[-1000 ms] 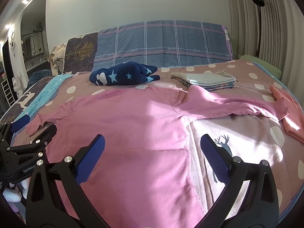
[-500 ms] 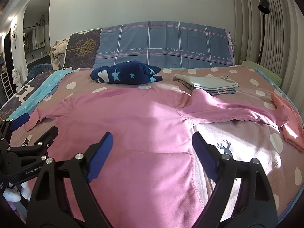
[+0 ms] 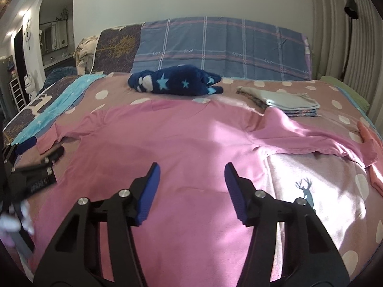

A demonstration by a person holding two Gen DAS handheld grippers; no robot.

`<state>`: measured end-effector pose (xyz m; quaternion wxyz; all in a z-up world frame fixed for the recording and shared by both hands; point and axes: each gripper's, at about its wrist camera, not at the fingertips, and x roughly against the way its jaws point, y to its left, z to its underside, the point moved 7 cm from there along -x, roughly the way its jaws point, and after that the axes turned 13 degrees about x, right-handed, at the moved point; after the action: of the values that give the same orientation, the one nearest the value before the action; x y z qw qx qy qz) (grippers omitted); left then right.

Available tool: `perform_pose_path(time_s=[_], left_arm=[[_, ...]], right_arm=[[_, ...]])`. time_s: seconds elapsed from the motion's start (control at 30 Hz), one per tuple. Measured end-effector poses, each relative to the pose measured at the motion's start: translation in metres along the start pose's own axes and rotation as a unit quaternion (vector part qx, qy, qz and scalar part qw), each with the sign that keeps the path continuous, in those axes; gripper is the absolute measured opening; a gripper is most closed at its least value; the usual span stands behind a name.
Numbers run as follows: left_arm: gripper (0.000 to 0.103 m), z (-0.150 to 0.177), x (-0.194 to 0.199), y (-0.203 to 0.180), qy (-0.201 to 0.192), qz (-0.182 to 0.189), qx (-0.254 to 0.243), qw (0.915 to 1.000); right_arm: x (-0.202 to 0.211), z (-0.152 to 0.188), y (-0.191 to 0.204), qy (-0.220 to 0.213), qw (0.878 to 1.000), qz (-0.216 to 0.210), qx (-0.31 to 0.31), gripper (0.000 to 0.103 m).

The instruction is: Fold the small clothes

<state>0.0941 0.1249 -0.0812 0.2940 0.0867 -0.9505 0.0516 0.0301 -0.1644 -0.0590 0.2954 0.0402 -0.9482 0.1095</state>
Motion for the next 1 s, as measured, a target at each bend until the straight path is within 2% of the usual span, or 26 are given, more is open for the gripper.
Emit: perform_pose_path(time_s=[0.1,0.17,0.23,0.37,0.47,0.6,0.63,0.67,0.7,0.77,0.8,0.87,1.0], left_arm=[[0.088,-0.009,-0.024,0.047,0.025,-0.033,0.034,0.9986],[0.088,-0.017,-0.044,0.080,0.037,-0.075,0.025,0.9962],[0.088,-0.021,-0.063,0.100,0.051,-0.100,0.001,0.9937],[0.088,-0.019,-0.086,0.120,0.089,-0.082,-0.006,0.9926],[0.088,-0.014,-0.106,0.125,0.105,-0.096,-0.029,0.9894],[0.087,-0.004,-0.130,0.129,0.133,-0.108,-0.034,0.9846],[0.083,-0.006,-0.135,0.132,0.130,-0.117,-0.032,0.9840],[0.068,-0.009,-0.138,0.134,0.128,-0.118,-0.029,0.9842],[0.058,-0.011,-0.141,0.135,0.130,-0.117,-0.025,0.9843],[0.005,-0.015,-0.148,0.139,0.152,-0.095,0.002,0.9838],[0.001,-0.016,-0.149,0.140,0.159,-0.086,0.017,0.9833],[0.001,-0.028,-0.140,0.139,0.156,-0.066,0.043,0.9847],[0.001,-0.062,-0.097,0.097,0.125,0.025,0.044,0.9908]], right_arm=[[-0.007,0.002,0.001,0.016,1.000,-0.007,0.004,0.058],[-0.011,0.003,0.000,0.024,1.000,-0.007,0.003,0.062],[-0.016,0.005,-0.001,0.031,0.999,-0.005,0.001,0.065],[-0.025,0.006,0.002,0.045,0.999,-0.012,0.001,0.067],[-0.030,0.004,0.008,0.050,0.999,-0.012,0.011,0.069],[-0.037,0.002,0.016,0.057,0.998,-0.019,0.014,0.070],[-0.038,0.003,0.017,0.059,0.998,-0.021,0.013,0.071],[-0.039,0.003,0.017,0.061,0.998,-0.023,0.012,0.072],[-0.040,0.003,0.017,0.062,0.998,-0.023,0.011,0.072],[-0.042,0.005,0.015,0.065,0.998,-0.023,0.008,0.072],[-0.043,0.006,0.013,0.067,0.997,-0.023,0.004,0.072],[-0.044,0.007,0.008,0.071,0.997,-0.025,-0.005,0.072],[-0.048,0.008,0.000,0.073,0.997,-0.023,-0.011,0.072]])
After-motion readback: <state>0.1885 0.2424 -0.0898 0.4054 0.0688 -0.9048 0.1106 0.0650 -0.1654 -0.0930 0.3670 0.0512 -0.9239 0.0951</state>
